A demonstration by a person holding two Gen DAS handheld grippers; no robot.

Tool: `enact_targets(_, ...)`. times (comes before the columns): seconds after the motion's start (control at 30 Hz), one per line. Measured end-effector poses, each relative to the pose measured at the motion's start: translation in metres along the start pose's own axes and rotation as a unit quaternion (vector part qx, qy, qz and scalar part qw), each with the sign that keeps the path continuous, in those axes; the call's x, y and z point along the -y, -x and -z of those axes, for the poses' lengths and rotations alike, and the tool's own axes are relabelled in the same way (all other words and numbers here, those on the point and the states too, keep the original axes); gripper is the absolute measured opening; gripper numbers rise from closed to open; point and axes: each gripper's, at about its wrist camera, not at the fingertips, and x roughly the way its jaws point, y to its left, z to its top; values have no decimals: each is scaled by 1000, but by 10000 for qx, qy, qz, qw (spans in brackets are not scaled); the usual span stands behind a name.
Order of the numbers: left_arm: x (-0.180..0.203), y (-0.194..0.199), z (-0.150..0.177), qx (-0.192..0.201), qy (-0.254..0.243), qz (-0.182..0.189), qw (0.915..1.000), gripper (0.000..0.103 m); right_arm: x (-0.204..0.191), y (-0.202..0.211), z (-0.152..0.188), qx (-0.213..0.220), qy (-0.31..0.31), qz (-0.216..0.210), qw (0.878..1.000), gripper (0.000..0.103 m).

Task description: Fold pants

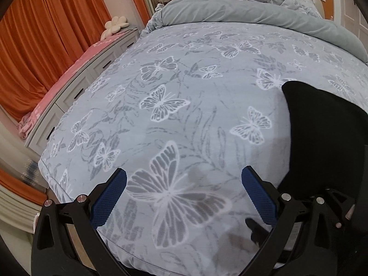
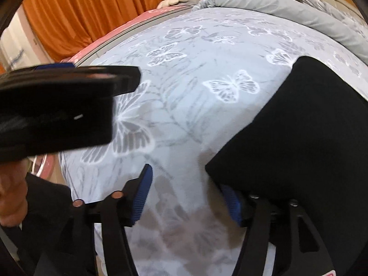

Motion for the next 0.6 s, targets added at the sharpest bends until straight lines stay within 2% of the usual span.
enact_targets(0.07,-1,-1,0,-41,17,39,10000,98,2,10,2,-16,8,-111,9999,57)
enact_targets(0.13,-2,0,0,-44,50,136,9999,98,11,37,5,63,-123,-320,9994,51)
enact_targets(0.2,1,2,0,-19,15,193,9998,98,29,70,9,243,-391,-458,9979,51)
enact_targets(0.27,6,4,1,-6,-21,347,9994,98,55,112,15,642,-697,-253,9952,52)
enact_targets(0.33,12,5,0,-53,-8,701,9975,98,83,147,22,995,-1025,94,9897,57)
enact_targets(0.4,23,3,-2,-202,46,1242,9920,98,126,179,36,1221,-1643,667,9765,69)
enact_targets(0.47,39,-4,-4,-449,77,1738,9837,98,178,197,61,1160,-2525,1200,9531,72)
enact_targets(0.5,48,-10,-5,-626,112,2046,9768,98,196,198,71,1034,-2868,1300,9435,72)
enact_targets(0.53,56,-16,-5,-782,148,2229,9716,98,219,198,86,834,-3329,1365,9293,72)
enact_targets(0.6,72,-29,-6,-1106,261,2483,9620,98,247,191,109,506,-3880,1332,9106,72)
